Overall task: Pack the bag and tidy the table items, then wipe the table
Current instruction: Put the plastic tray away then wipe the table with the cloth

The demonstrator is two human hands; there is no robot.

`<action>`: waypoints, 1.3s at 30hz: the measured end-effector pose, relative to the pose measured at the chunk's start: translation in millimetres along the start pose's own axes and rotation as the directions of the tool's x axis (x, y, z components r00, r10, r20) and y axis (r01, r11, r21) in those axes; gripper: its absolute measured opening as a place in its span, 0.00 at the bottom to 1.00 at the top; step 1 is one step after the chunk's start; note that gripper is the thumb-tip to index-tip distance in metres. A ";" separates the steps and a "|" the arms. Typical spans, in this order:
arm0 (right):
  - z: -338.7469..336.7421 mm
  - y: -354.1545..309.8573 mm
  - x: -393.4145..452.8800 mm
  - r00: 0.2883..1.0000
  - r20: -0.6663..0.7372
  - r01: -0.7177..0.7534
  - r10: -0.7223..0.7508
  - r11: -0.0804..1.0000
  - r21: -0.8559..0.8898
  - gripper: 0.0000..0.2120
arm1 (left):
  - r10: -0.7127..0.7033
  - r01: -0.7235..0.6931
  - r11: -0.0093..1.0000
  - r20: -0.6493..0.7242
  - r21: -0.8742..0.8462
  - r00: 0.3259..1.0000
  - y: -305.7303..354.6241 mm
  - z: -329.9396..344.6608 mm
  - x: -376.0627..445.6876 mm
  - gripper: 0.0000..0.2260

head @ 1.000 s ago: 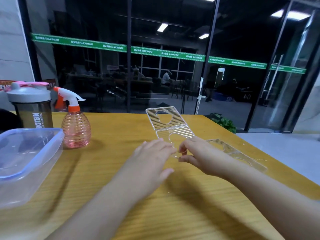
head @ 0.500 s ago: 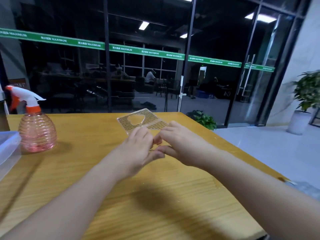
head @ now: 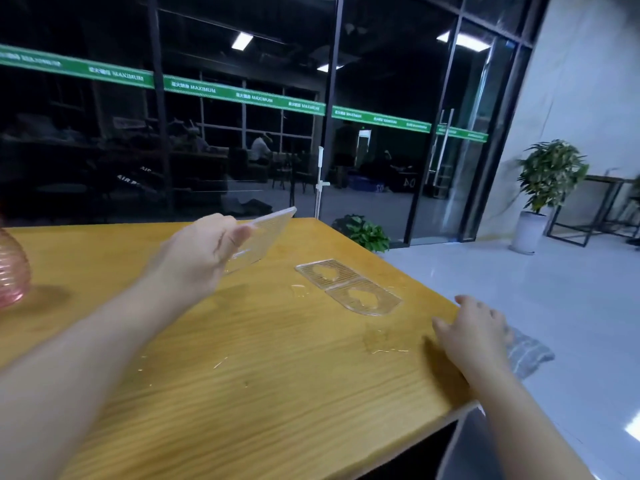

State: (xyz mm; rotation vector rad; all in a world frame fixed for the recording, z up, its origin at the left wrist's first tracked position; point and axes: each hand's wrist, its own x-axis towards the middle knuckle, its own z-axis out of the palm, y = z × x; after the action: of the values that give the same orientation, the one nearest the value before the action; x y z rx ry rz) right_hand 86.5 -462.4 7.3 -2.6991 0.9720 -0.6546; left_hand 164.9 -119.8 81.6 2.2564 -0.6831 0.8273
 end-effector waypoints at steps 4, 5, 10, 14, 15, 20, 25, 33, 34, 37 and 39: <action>7.6 30.5 -10.2 0.988 0.049 -0.144 0.149 0.985 -0.096 0.32 | -0.018 0.017 1.000 -0.041 -0.026 0.999 12.0 2.4 -2.4 0.37; 10.0 34.8 -9.2 0.987 0.060 -0.145 0.148 0.988 -0.061 0.32 | -0.031 0.028 0.998 -0.049 -0.052 0.998 13.6 2.6 -3.8 0.37; 20.4 48.6 -9.2 0.998 -0.041 -0.038 0.040 0.998 0.047 0.12 | -0.059 0.044 0.983 -0.078 -0.179 0.995 28.7 3.7 -15.5 0.32; 2.0 40.5 -8.5 0.995 0.060 -0.081 0.081 0.997 -0.015 0.14 | -0.112 0.081 0.949 -0.088 -0.304 0.990 46.2 -2.6 -21.6 0.38; -1.4 36.6 -8.5 0.996 0.027 -0.090 0.089 0.995 0.034 0.15 | -0.112 0.074 0.943 -0.100 -0.325 0.989 50.1 -6.0 -21.5 0.38; -26.2 -17.8 -37.3 0.934 -0.340 0.282 -0.110 0.810 0.515 0.07 | -0.099 0.044 0.945 -0.157 -0.323 0.983 52.4 -19.6 -14.5 0.31; -34.0 -101.5 -63.3 0.929 -0.232 0.360 -0.289 0.550 0.754 0.06 | -0.223 0.162 0.895 -0.102 -0.416 0.969 41.2 -23.6 -23.9 0.30; -23.3 -198.4 -59.2 0.942 0.251 -0.247 -0.223 0.049 0.968 0.13 | -0.463 0.278 0.769 -0.202 -0.576 0.863 14.4 -46.2 -31.2 0.30; -27.4 -207.1 -62.9 0.948 0.227 -0.223 -0.223 0.041 0.974 0.13 | -0.505 0.274 0.725 -0.217 -0.632 0.835 8.6 -47.9 -31.6 0.29; -38.4 -230.7 -81.7 0.957 0.106 -0.104 -0.271 0.022 0.994 0.10 | -0.579 0.262 0.655 -0.249 -0.708 0.776 -9.9 -49.1 -34.9 0.28; -38.9 -244.2 -98.8 0.936 0.048 -0.033 -0.350 0.050 0.998 0.08 | -0.607 0.241 0.621 -0.263 -0.746 0.750 -19.4 -48.4 -40.8 0.26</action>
State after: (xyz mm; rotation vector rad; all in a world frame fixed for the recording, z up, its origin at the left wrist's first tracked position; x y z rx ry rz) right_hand 136.3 -213.5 88.0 -1.4383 -0.0724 -0.5845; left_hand 132.0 -62.8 74.8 1.3468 -0.1022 0.7029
